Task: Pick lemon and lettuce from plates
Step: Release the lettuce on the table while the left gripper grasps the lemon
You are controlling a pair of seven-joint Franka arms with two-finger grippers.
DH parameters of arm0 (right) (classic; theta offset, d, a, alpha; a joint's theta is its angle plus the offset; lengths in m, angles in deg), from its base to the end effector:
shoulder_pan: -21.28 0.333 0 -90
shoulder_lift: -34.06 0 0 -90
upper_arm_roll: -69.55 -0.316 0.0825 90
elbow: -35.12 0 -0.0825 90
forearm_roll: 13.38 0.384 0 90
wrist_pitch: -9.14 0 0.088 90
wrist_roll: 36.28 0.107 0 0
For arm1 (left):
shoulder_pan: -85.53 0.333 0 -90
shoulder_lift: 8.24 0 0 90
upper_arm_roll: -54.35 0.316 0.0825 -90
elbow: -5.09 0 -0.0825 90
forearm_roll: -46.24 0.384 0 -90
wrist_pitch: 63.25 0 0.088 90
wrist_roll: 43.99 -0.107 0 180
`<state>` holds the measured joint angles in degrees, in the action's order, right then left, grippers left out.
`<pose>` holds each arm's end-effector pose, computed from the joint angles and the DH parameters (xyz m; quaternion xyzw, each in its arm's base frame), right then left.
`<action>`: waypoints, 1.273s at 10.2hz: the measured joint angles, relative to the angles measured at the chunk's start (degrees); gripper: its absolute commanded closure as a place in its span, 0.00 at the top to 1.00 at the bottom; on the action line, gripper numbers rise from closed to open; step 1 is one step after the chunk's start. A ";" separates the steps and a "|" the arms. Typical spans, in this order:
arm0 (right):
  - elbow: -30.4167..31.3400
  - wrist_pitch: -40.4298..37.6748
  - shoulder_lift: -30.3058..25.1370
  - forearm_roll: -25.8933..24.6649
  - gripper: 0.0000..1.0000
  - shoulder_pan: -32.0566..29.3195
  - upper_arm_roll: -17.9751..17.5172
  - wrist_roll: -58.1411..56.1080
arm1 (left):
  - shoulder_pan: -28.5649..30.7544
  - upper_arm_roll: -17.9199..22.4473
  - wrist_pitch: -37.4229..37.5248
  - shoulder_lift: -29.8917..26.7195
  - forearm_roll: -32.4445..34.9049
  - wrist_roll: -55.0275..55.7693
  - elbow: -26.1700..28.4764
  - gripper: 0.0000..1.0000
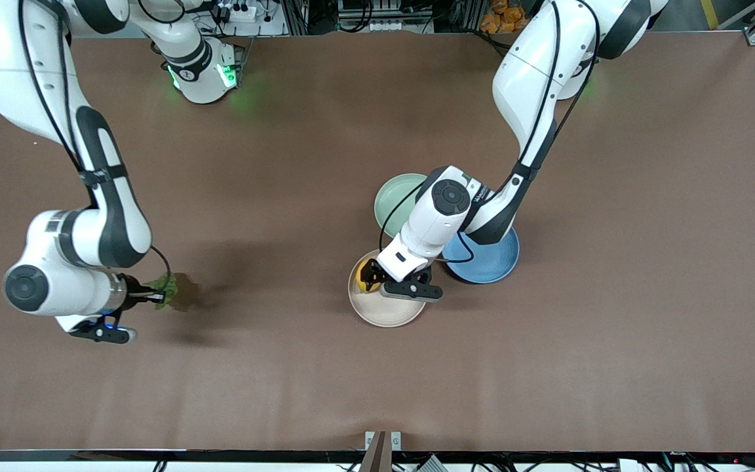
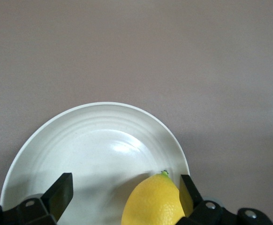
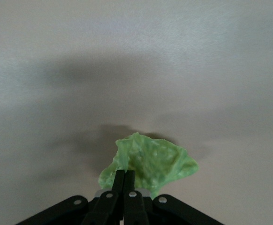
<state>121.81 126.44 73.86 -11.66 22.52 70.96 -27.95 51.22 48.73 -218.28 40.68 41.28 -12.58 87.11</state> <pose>0.6932 0.0021 0.2414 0.9936 -0.0796 -0.0801 0.0010 0.5965 -0.4721 0.2292 0.9760 -0.0140 0.1358 0.1697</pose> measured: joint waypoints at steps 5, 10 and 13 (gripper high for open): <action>-1.87 3.55 0.79 0.73 1.00 -0.70 -0.04 0.05 | -2.31 -0.01 0.03 1.45 0.00 0.23 0.18 1.00; -11.91 -12.42 -10.71 0.28 1.00 -0.82 0.08 0.02 | -3.42 -0.02 0.02 3.37 0.00 0.37 0.20 0.00; -12.78 -15.36 -18.66 0.27 1.00 -1.27 0.09 0.02 | -4.17 -0.02 0.01 3.74 0.00 0.38 0.09 0.00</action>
<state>109.03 111.07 55.19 -11.40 21.25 71.05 -27.93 47.05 48.71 -218.27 44.42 41.28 -12.20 87.20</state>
